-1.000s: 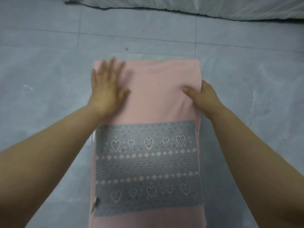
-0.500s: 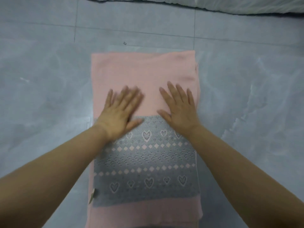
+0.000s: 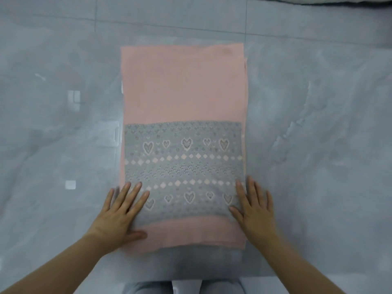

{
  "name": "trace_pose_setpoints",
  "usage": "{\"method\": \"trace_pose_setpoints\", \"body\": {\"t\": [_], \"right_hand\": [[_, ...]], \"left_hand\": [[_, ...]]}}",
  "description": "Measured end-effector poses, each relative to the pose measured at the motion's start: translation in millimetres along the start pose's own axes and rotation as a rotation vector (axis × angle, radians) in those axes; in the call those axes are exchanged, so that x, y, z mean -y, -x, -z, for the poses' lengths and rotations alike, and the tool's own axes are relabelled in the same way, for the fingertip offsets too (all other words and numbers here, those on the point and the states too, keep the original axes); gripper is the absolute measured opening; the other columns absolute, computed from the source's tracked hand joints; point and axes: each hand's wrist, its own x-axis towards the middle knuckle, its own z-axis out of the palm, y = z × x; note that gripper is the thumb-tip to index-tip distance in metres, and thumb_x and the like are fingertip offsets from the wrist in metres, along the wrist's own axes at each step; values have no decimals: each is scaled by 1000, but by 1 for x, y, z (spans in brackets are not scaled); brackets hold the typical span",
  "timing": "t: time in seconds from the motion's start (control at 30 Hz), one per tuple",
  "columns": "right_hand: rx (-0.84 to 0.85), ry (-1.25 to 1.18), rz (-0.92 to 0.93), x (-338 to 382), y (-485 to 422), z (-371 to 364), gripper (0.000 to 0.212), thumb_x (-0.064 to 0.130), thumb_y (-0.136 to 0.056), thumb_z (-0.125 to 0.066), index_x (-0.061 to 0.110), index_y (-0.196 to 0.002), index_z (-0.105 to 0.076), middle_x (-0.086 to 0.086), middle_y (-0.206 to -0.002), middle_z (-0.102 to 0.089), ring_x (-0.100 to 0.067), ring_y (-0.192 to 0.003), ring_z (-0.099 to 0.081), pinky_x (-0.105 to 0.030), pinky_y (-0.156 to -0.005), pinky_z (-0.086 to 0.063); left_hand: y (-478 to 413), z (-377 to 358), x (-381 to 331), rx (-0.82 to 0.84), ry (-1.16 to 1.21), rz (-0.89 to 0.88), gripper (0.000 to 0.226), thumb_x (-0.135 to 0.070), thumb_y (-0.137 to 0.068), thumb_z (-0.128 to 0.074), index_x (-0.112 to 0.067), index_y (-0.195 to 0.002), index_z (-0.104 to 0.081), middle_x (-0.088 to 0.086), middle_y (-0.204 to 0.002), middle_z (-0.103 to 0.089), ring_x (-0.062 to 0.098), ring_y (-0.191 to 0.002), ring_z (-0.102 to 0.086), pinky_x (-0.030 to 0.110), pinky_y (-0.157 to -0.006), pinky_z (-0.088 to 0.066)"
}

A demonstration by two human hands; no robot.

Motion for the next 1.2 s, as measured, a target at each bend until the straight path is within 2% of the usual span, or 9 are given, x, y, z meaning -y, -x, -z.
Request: {"method": "trace_pose_setpoints", "body": {"t": [0.13, 0.27, 0.33, 0.43, 0.57, 0.73, 0.93, 1.07, 1.2], "right_hand": [[-24, -351, -290, 17, 39, -1, 65, 53, -87, -43, 9, -134, -35, -18, -127, -54, -34, -111, -50, -45, -91, -47], [64, -750, -557, 27, 67, -13, 52, 43, -74, -68, 14, -113, -48, -9, -106, -59, -28, -95, -59, -43, -84, -50], [49, -779, -555, 33, 76, -19, 39, 39, -76, -68, 11, -100, -57, -9, -97, -56, -22, -82, -56, -37, -77, -48], [14, -1009, -609, 40, 78, -13, 14, 19, -81, -67, 14, -92, -59, -6, -92, -61, -22, -84, -59, -29, -70, -48], [8, -1323, -734, 47, 75, 2, 34, 11, -79, -68, 12, -108, -51, -12, -106, -63, -26, -94, -63, -33, -79, -54], [-69, -1392, -601, 46, 83, 31, 74, 10, -79, -69, 35, -135, -28, -13, -99, -63, -20, -86, -62, -4, -63, -49], [-50, -1351, -334, 36, 85, 59, 30, 3, -81, -64, 32, -90, -67, 15, -87, -69, -5, -82, -62, -10, -74, -51], [69, -1353, -231, 23, 77, 78, 55, -1, -62, -77, 29, -107, -61, 20, -97, -68, 4, -86, -63, -10, -80, -49], [53, -1102, -55, 14, 57, 90, 72, -7, -69, -72, 54, -104, -55, 22, -112, -58, 12, -98, -56, -3, -84, -42]], "left_hand": [[27, -11, -18, 53, 159, 111, 83, -70, -86, -4, -18, -149, 2, -1, -159, 14, 22, -147, 12, 38, -118, 11], [39, -13, -51, -137, 637, 462, 99, -23, -76, -74, -9, -149, -8, 1, -158, -7, 32, -143, -20, 30, -118, -14], [40, 3, -71, -197, 977, 710, 88, -6, -75, -74, -6, -146, -22, 7, -148, -33, 31, -137, -34, 38, -115, -26], [39, 21, -87, -315, 1312, 1037, 71, -8, -80, -70, -9, -139, -30, 11, -137, -47, 30, -125, -47, 42, -105, -39], [36, 23, -92, -189, 1336, 1303, 50, -22, -81, -70, 0, -120, -49, 19, -116, -60, 36, -102, -56, 41, -83, -46], [49, 30, -88, -223, 1503, 1243, 19, -18, -84, -66, -5, -95, -57, 13, -91, -60, 41, -99, -59, 41, -82, -49], [68, 61, -70, -326, 1496, 949, 49, -14, -90, -58, -29, -130, -34, 9, -90, -61, 24, -80, -61, 22, -69, -54], [69, 86, -48, -318, 1529, 715, 31, -3, -96, -42, -26, -92, -63, 1, -98, -61, 17, -88, -56, 3, -64, -51], [57, 110, -22, -198, 1681, 541, 35, -3, -80, -68, -32, -99, -67, -5, -102, -67, 1, -90, -63, 2, -75, -50]]}}
